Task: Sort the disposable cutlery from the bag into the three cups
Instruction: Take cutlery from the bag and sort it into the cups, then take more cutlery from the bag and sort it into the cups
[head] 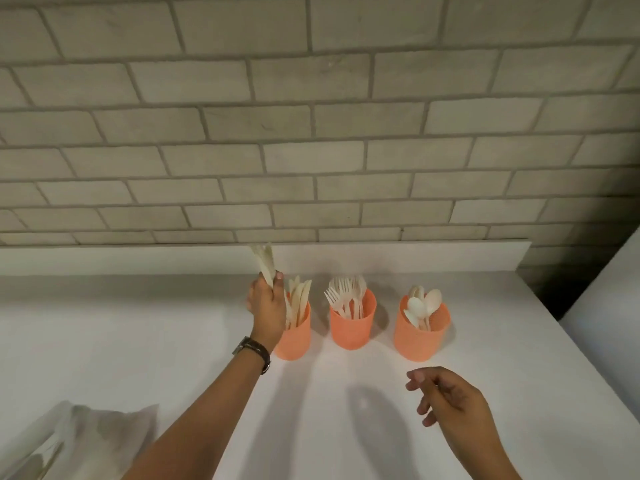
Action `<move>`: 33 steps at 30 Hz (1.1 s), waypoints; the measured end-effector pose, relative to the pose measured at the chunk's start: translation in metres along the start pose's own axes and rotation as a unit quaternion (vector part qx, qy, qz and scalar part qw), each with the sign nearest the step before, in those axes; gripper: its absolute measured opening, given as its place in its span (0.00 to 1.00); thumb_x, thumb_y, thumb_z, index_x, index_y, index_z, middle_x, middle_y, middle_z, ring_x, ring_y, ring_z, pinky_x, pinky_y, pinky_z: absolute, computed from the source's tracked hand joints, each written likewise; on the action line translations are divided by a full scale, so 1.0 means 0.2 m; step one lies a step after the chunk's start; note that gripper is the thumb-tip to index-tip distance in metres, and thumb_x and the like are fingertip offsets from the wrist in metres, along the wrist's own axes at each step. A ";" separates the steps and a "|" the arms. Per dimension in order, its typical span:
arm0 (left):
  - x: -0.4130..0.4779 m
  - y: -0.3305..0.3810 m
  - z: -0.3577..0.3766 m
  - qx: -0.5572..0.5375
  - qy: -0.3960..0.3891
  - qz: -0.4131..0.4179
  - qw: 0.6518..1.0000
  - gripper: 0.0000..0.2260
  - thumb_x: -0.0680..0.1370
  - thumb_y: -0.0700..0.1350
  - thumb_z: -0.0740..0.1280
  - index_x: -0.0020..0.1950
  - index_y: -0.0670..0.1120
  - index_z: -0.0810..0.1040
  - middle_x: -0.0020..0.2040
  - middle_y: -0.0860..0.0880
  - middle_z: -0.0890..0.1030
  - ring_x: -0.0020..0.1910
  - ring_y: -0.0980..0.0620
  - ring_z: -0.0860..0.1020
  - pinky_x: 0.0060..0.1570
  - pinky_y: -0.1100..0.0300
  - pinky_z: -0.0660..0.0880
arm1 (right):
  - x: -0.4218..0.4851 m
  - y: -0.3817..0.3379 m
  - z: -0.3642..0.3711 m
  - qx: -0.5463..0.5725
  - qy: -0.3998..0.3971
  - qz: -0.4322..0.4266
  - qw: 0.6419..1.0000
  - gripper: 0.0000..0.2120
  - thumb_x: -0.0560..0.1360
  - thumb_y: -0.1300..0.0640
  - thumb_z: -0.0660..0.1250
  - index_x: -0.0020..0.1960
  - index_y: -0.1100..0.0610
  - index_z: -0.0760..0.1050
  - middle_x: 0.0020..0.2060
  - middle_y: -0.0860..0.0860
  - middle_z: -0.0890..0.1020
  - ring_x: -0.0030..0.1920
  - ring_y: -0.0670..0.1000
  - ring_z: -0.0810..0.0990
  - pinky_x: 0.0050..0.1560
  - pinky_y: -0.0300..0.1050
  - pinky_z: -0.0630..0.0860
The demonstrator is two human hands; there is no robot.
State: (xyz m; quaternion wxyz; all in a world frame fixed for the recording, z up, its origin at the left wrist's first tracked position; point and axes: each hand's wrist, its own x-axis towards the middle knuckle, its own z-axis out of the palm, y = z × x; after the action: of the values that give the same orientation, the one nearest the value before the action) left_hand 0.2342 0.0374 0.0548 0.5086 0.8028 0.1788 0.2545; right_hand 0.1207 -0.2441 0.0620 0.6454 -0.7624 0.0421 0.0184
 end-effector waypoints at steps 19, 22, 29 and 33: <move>-0.32 0.02 -0.52 0.076 -0.007 0.070 0.995 0.12 0.73 0.48 0.71 0.56 0.56 0.78 0.58 0.53 0.72 0.63 0.53 0.68 0.65 0.58 0.65 | 0.00 -0.01 0.26 -0.068 -0.163 -0.007 0.984 0.08 0.75 0.61 0.65 0.41 0.54 0.81 0.35 0.48 0.83 0.28 0.44 0.76 0.29 0.39 0.75; -0.41 0.04 -0.79 0.091 0.011 0.087 0.992 0.08 0.76 0.44 0.68 0.50 0.58 0.79 0.53 0.55 0.76 0.59 0.56 0.73 0.59 0.66 0.67 | -0.04 -0.02 0.45 -0.074 -0.224 -0.016 0.972 0.08 0.75 0.61 0.65 0.41 0.55 0.81 0.35 0.49 0.83 0.28 0.44 0.75 0.29 0.39 0.74; -0.62 -0.10 -1.43 0.161 0.043 0.037 0.985 0.09 0.76 0.42 0.67 0.44 0.57 0.81 0.46 0.59 0.81 0.47 0.58 0.77 0.45 0.72 0.70 | -0.21 -0.11 1.02 -0.097 -0.327 -0.036 0.939 0.06 0.74 0.61 0.67 0.39 0.55 0.80 0.35 0.51 0.83 0.28 0.47 0.75 0.30 0.43 0.73; -0.68 -0.21 -1.68 0.199 0.032 -0.006 0.979 0.08 0.76 0.47 0.66 0.44 0.61 0.79 0.46 0.62 0.80 0.46 0.60 0.77 0.43 0.70 0.71 | -0.34 -0.16 1.36 -0.107 -0.317 -0.057 0.941 0.10 0.70 0.51 0.72 0.36 0.54 0.74 0.33 0.49 0.80 0.31 0.58 0.75 0.33 0.49 0.74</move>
State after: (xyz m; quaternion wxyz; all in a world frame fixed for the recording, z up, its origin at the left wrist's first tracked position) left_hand -0.0758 0.2251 0.1042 0.3339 0.8786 0.2464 0.2363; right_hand 0.0639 0.0319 0.0545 0.5400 -0.7828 -0.2108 0.2264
